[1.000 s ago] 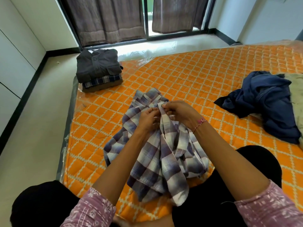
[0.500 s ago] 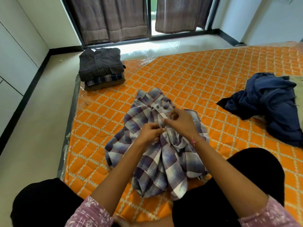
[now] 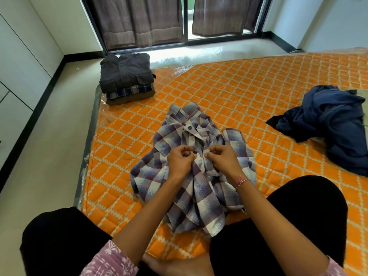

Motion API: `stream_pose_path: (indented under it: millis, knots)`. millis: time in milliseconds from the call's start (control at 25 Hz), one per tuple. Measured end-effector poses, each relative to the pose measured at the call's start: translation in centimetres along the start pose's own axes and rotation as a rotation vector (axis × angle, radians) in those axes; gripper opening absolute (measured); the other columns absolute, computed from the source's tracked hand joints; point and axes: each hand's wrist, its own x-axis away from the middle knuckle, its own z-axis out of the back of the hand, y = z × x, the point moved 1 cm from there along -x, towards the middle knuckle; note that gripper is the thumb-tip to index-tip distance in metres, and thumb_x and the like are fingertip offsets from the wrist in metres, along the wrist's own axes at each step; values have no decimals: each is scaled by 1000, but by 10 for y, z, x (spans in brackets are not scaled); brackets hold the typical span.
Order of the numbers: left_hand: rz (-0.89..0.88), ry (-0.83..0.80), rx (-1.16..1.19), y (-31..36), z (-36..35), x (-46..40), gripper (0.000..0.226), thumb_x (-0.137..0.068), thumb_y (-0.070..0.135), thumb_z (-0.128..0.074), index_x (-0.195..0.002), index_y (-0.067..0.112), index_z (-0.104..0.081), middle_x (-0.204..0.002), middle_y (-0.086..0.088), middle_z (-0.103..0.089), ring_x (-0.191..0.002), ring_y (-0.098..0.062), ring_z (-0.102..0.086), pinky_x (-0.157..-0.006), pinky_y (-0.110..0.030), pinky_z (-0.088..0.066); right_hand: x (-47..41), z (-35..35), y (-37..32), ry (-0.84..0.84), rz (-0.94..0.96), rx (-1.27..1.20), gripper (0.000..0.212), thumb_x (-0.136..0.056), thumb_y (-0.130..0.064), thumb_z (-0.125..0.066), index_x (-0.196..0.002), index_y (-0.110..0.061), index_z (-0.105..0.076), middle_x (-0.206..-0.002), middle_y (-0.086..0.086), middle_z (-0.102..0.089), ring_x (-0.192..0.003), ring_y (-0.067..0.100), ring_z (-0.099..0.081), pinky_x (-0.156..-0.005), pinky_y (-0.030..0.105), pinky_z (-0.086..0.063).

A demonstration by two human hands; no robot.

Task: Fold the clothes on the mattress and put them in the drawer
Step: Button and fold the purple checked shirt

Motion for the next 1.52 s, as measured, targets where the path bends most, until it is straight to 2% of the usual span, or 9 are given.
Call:
stream_pose_path:
  millis: [240,400,600,720,920,1080,1240,1400,1520]
  knots:
    - [56,-62,31,10,3,4,18,-80,-1,-69,-76,15,-63,-76,-7,-64,-71,-17,-60,-66,-30,-51,4,1,-7,-74,19,-123,18,-83,-1,-66,-73,-16,-67,-64,-4,-61,-62,6,-56,-65,20,-46]
    - [23,-82,10,14,2,8,6,-84,8,-69,-80,10,-65,-74,-6,-63,-70,-15,-59,-66,-31,-50,6,-1,-12,-121,64,-111,11,-87,-14,-67,-76,-12,-69,-61,-6,-63,-57,1,-54,-57,16,-42]
    - [-109,78,-199,20,0,11,4,-81,11,-72,-77,10,-72,-75,0,-66,-72,-11,-61,-65,-23,-49,6,-2,-13,62,124,17,6,-80,-9,-70,-75,-13,-70,-71,2,-65,-64,10,-56,-63,24,-47]
    - [-31,19,-46,23,4,9,6,-80,7,-73,-75,9,-71,-75,-3,-68,-74,-14,-64,-69,-24,-52,8,-3,-14,17,79,-44,16,-77,-9,-74,-67,-19,-68,-65,-1,-64,-59,10,-56,-56,24,-46]
    - [148,-104,203,24,11,10,16,-87,-4,-62,-76,6,-67,-75,-5,-66,-72,-12,-64,-59,-14,-52,15,2,-14,-65,-66,-395,20,-82,6,-66,-69,-9,-66,-56,2,-58,-44,8,-47,-43,16,-39]
    - [74,-25,74,23,6,10,5,-85,2,-66,-81,5,-69,-76,-4,-66,-71,-7,-60,-60,-11,-47,15,-1,-15,-63,-7,-251,14,-81,-1,-70,-73,-12,-69,-60,2,-60,-55,13,-53,-50,20,-44]
    - [47,56,65,20,2,9,5,-83,3,-68,-85,3,-73,-85,-12,-71,-77,-16,-64,-76,-27,-53,13,-4,-12,-31,23,-227,14,-80,-4,-72,-72,-15,-70,-57,-3,-60,-52,9,-52,-51,21,-43]
    - [20,132,-27,19,-4,12,7,-83,5,-68,-84,5,-75,-83,-8,-72,-74,-13,-64,-69,-22,-51,13,-9,-10,-1,49,-135,14,-81,-5,-70,-75,-17,-73,-65,2,-67,-58,12,-62,-57,28,-53]
    - [-28,123,-121,21,-8,10,8,-83,8,-68,-84,6,-75,-80,-6,-71,-70,-11,-63,-65,-20,-50,12,-6,-14,-42,-43,-240,20,-89,-1,-58,-77,-12,-70,-71,12,-69,-61,15,-67,-59,24,-57]
